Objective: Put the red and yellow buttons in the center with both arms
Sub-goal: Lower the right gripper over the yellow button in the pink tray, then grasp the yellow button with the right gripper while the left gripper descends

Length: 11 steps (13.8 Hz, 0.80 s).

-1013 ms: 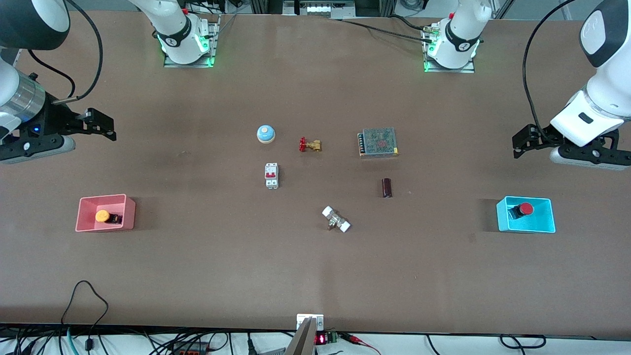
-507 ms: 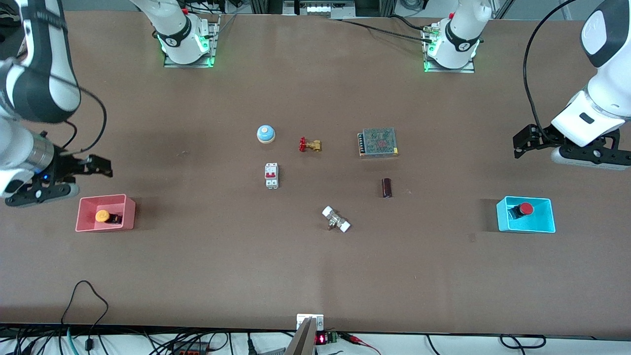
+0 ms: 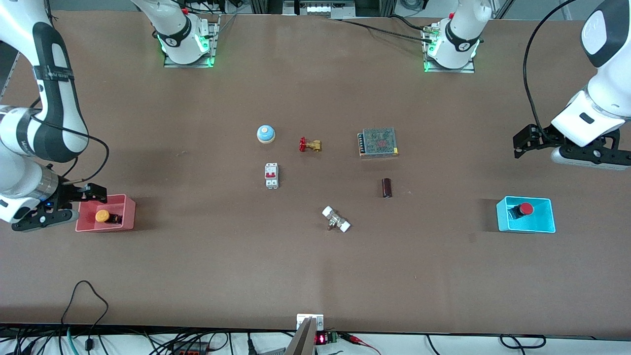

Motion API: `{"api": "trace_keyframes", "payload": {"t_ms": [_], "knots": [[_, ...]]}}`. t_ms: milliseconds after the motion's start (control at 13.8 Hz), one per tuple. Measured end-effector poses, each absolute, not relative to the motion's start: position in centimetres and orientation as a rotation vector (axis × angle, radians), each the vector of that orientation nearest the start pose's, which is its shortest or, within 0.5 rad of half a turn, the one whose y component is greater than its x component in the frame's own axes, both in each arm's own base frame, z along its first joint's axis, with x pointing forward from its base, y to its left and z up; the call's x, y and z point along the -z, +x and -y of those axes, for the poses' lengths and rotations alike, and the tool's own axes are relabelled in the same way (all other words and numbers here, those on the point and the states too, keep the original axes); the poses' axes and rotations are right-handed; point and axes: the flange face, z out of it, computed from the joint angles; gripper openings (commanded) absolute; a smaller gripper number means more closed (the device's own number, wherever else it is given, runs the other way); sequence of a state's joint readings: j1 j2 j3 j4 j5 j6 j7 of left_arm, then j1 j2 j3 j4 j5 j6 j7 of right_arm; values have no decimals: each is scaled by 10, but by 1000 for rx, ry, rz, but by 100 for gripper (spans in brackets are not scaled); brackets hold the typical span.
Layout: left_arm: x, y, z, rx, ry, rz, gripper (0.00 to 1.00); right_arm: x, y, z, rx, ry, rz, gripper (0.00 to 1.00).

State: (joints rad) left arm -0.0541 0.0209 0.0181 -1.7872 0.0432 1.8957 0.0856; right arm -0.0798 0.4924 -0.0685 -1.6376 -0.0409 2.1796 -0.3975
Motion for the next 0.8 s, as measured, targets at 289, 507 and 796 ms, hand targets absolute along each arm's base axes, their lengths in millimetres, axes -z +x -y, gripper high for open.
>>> {"api": "trace_keyframes", "payload": {"t_ms": [289, 507, 796], "knots": [[-538, 578, 18, 133, -3088, -207, 100, -302, 684, 113, 91, -3196, 462, 100], [-538, 578, 18, 133, -3088, -207, 100, -285, 684, 121, 91, -3197, 468, 100], [-538, 578, 18, 133, -3088, -207, 100, -274, 684, 122, 73, -3194, 469, 100]]}}
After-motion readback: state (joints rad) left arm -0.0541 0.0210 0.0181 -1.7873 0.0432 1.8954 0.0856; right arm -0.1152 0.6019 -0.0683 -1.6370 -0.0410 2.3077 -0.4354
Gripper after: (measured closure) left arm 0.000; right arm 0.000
